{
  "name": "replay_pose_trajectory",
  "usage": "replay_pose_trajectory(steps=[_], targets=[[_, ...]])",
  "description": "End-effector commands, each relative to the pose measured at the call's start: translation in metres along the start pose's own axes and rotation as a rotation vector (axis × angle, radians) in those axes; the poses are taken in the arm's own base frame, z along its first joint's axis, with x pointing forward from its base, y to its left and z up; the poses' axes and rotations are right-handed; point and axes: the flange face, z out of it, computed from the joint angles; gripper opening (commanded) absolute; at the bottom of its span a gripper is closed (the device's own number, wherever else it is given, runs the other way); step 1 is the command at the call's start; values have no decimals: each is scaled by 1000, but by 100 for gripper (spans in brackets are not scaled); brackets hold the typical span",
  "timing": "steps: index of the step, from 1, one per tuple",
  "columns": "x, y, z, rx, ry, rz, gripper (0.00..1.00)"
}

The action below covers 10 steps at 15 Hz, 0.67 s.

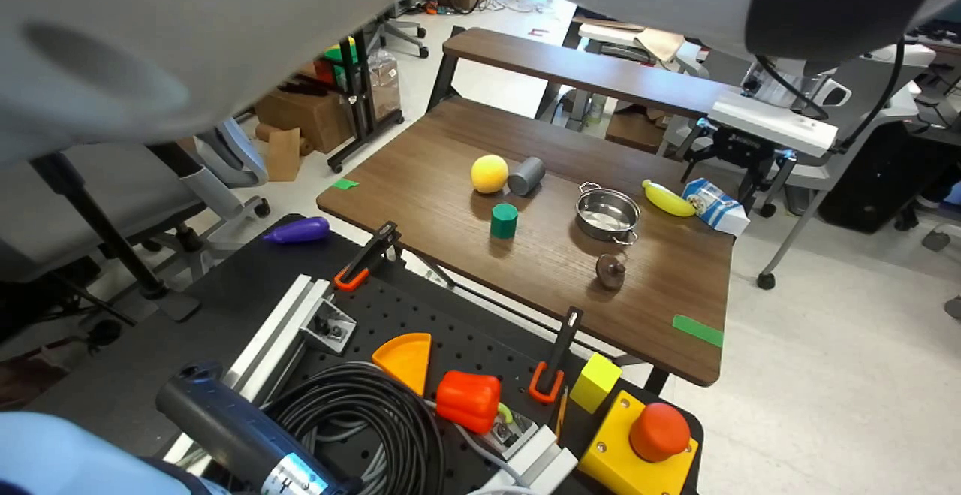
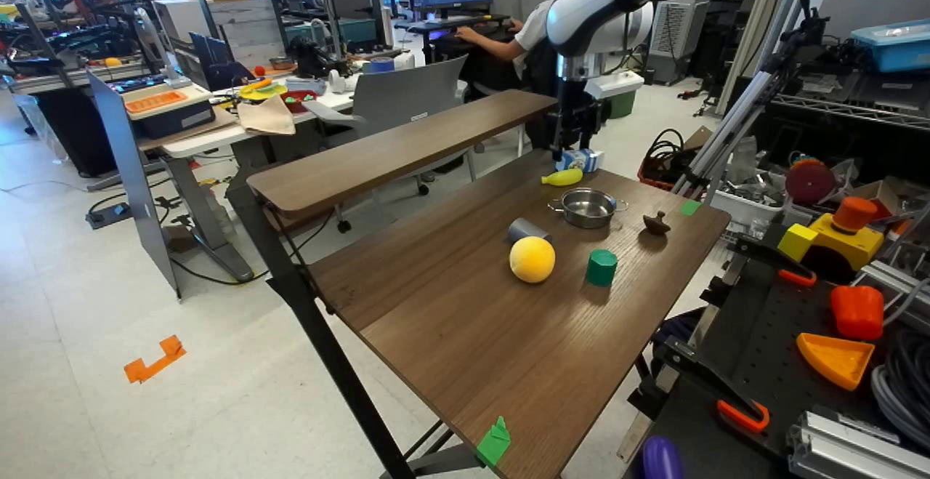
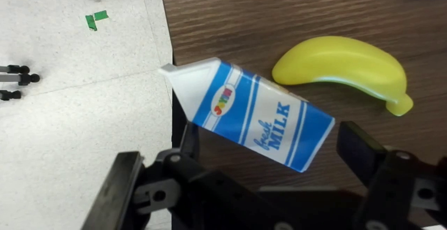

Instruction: Move the milk Carton slightly to the left

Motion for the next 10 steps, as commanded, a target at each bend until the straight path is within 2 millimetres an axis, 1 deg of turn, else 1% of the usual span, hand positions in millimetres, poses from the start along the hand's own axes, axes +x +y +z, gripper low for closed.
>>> replay_pose_trajectory(steps=[1,2,3,5,6,7,10], targets=[[5,0,1,-14,-15,5,100],[5,0,2,-15,-20,4,96],[4,-1,3,-18,-27,3,74],[4,-2,3,-20,-33,1,68],[4,-2,3,-21,-35,1,62],[4,-2,4,-23,-38,1,53],[4,-3,4,-27,-46,0,30]])
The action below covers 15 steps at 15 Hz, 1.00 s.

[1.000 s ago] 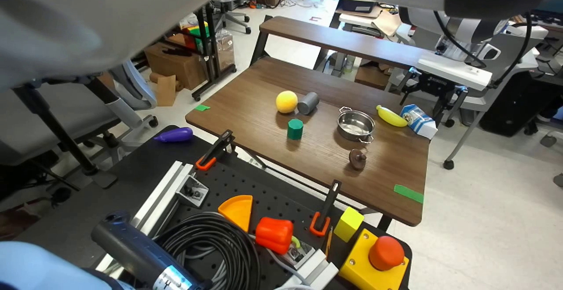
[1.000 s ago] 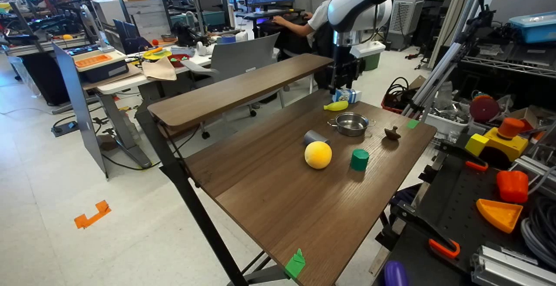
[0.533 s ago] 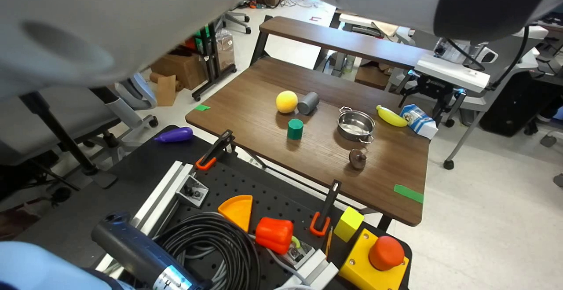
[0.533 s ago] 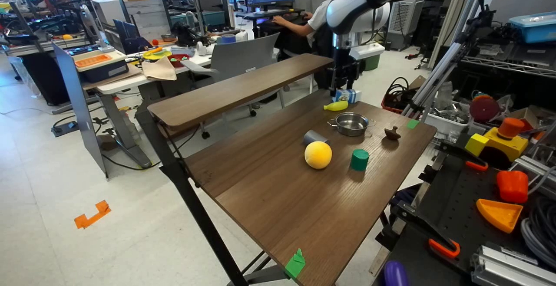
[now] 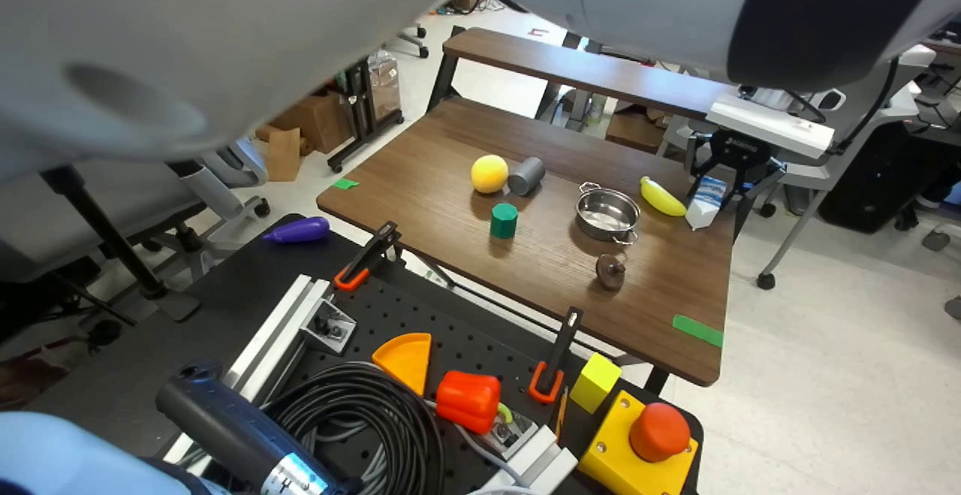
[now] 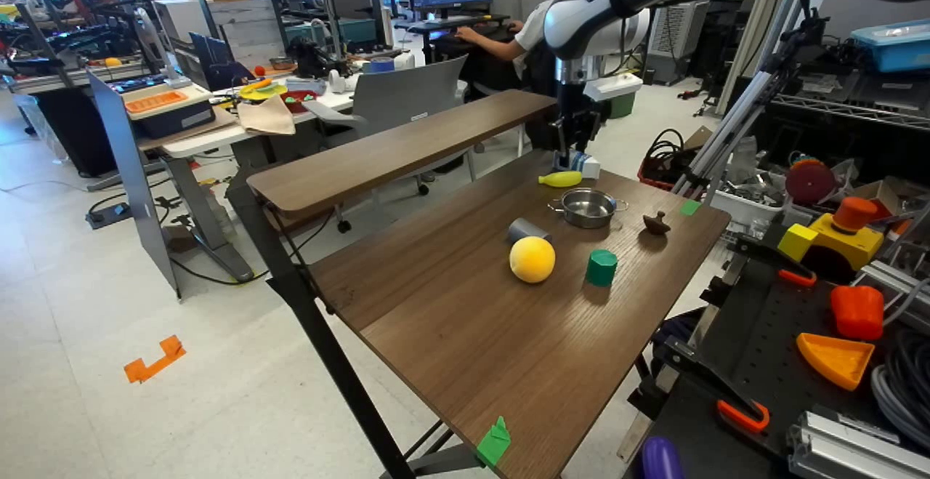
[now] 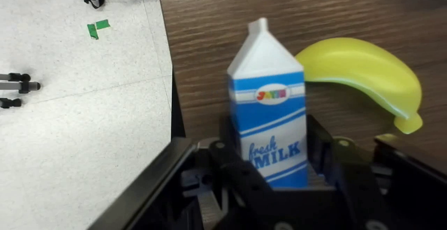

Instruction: Move the milk Carton slightly to the left

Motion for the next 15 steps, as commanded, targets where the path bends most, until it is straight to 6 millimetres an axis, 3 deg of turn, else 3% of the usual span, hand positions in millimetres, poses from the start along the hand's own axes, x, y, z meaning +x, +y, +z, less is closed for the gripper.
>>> replay_pose_trajectory(steps=[1,4,8,12,15], targets=[[3,-2,-5,-21,-14,2,22],[2,-1,-20,-11,-6,-9,17],[-3,3,-56,-5,-3,-50,17],[-16,-14,-79,-11,-54,-159,17],[-31,-31,-82,-28,-98,-245,17]])
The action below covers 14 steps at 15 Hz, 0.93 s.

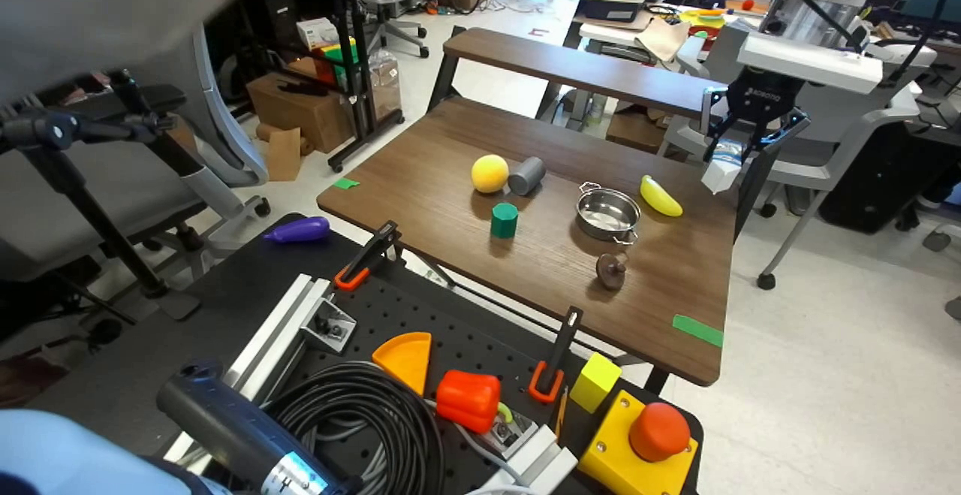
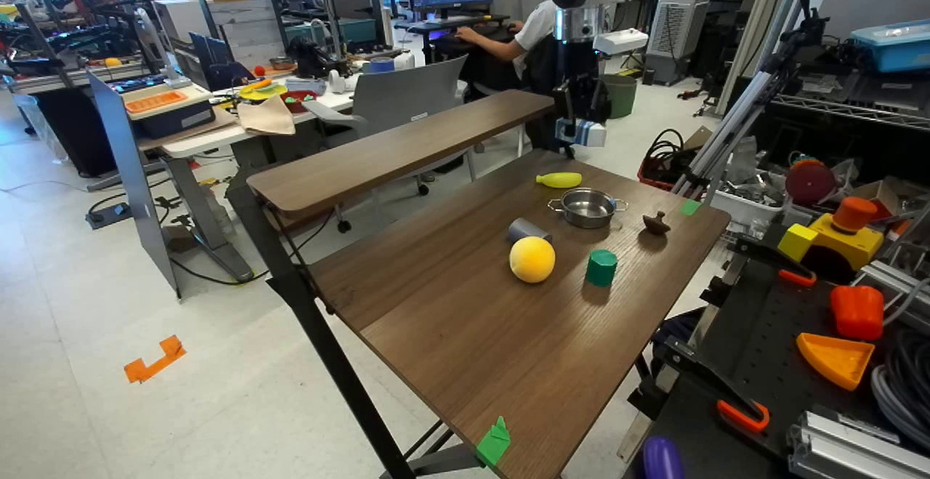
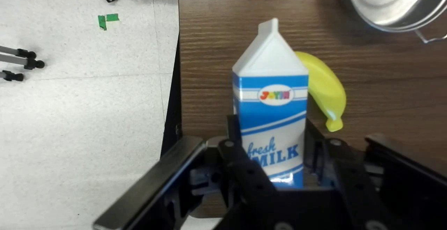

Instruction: Move the milk Carton slightly to the left

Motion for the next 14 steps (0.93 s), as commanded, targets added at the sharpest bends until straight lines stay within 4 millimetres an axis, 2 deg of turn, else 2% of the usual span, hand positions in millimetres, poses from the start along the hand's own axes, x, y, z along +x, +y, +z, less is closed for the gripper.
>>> replay_pose_trajectory(steps=[1,9,14], targets=[[-23,-28,-4,-22,-80,-115,17],[-67,-105,27,-101,-216,-252,17],[-88,-161,32,-152,-237,-307,17]])
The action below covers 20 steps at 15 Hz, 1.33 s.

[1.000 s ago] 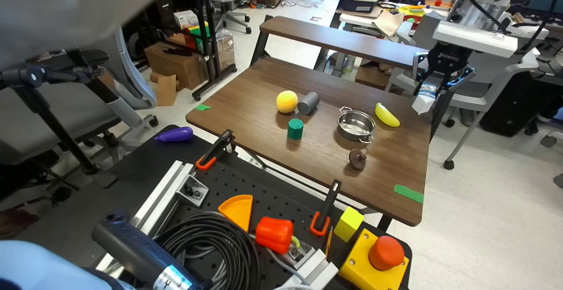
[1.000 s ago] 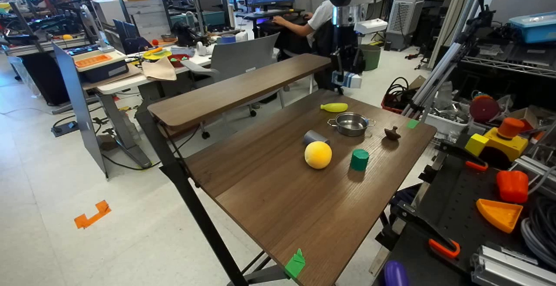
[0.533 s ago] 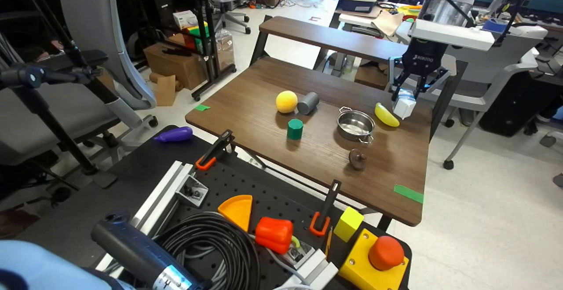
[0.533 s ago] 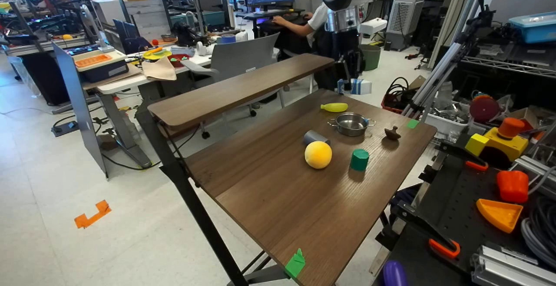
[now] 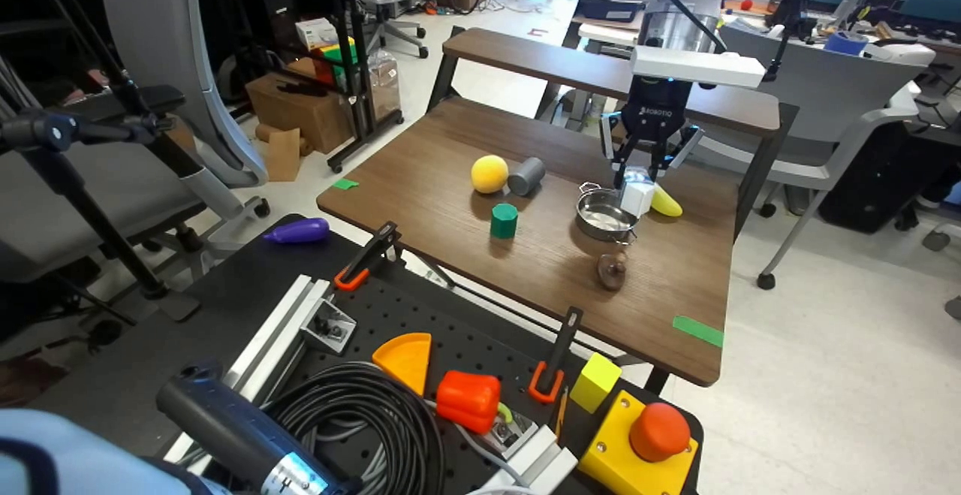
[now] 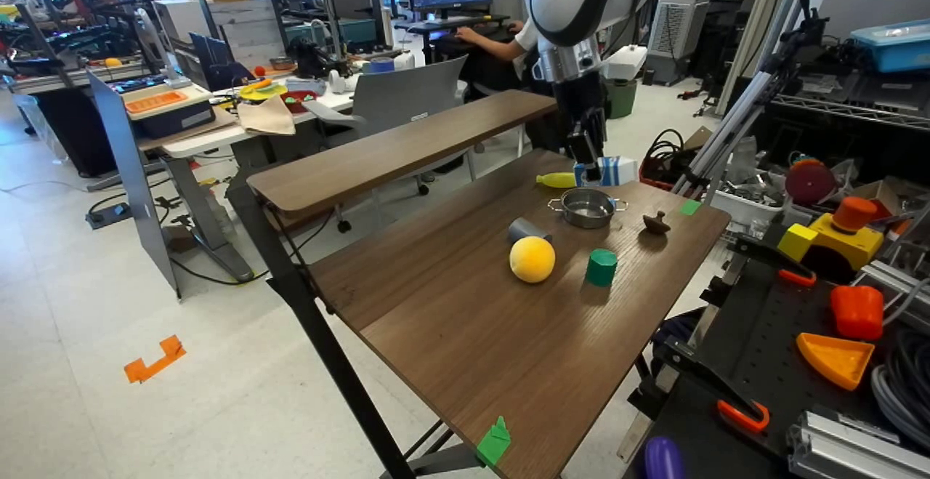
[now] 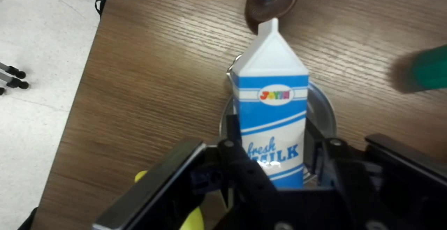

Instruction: Move the milk Carton slightly to the left

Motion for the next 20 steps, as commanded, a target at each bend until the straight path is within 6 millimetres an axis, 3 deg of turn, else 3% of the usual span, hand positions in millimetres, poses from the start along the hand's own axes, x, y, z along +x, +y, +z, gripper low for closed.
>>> replay_pose_trajectory(steps=[1,6,9,13,20], targets=[[-12,-45,-9,-56,-5,-33,17],[-4,-96,-23,-77,6,-61,17],[6,-109,-32,-69,17,-68,17],[11,-107,-30,-54,-6,-72,17],[16,-101,-1,-47,-52,-68,17]])
